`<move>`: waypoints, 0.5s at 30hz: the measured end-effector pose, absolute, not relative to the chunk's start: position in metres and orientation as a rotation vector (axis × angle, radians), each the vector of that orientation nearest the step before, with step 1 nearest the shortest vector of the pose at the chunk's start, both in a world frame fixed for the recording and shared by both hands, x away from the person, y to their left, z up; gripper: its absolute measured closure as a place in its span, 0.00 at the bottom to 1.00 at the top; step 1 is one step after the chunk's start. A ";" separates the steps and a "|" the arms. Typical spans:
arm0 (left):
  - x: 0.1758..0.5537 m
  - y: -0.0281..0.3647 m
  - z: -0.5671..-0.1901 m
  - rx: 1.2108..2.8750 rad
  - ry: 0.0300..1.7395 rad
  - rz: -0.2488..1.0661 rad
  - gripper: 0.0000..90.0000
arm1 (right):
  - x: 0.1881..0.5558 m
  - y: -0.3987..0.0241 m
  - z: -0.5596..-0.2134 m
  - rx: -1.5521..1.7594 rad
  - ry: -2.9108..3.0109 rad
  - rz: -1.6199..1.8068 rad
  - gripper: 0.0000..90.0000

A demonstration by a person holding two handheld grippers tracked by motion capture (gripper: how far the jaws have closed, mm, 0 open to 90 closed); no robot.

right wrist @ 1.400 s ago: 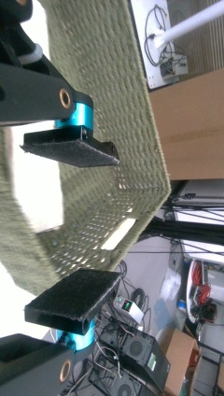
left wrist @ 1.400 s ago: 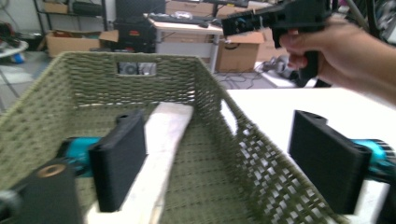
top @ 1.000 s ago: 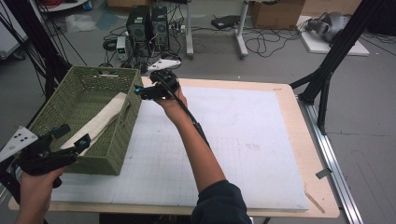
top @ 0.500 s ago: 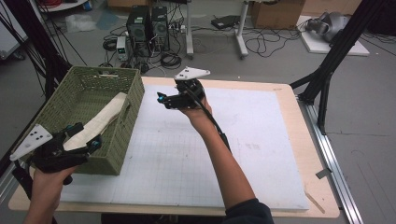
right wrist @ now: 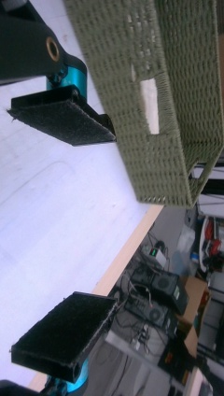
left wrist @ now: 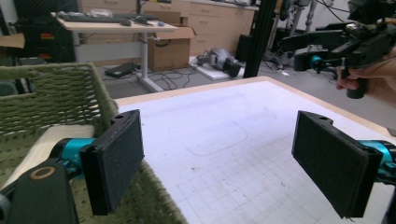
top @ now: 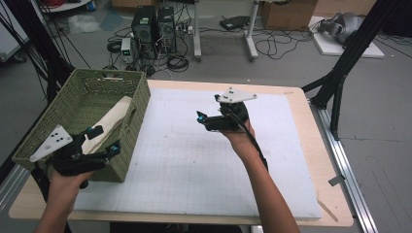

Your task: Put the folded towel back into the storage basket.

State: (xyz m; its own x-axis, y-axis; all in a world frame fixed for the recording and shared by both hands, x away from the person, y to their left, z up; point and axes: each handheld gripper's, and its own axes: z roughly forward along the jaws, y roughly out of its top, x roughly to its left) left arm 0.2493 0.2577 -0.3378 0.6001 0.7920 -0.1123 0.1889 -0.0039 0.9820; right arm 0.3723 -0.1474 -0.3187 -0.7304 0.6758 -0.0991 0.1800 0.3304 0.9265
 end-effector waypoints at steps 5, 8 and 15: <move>0.255 0.249 -0.338 1.543 0.832 0.562 0.19 | 0.359 -0.172 -0.326 0.797 2.095 1.370 0.18; 0.259 0.242 -0.339 1.554 0.817 0.550 0.19 | 0.352 -0.186 -0.330 0.819 2.077 1.348 0.18; 0.264 0.228 -0.339 1.557 0.758 0.527 0.19 | 0.335 -0.209 -0.339 0.857 2.056 1.295 0.18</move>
State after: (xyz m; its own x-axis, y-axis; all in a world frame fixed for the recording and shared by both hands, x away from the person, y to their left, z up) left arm 0.2641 0.2276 -0.3389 0.6783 0.7284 -0.0968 0.1629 -0.0205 0.9864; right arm 0.3348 -0.2090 -0.3391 -0.6406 0.7587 -0.1187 0.2204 0.3297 0.9180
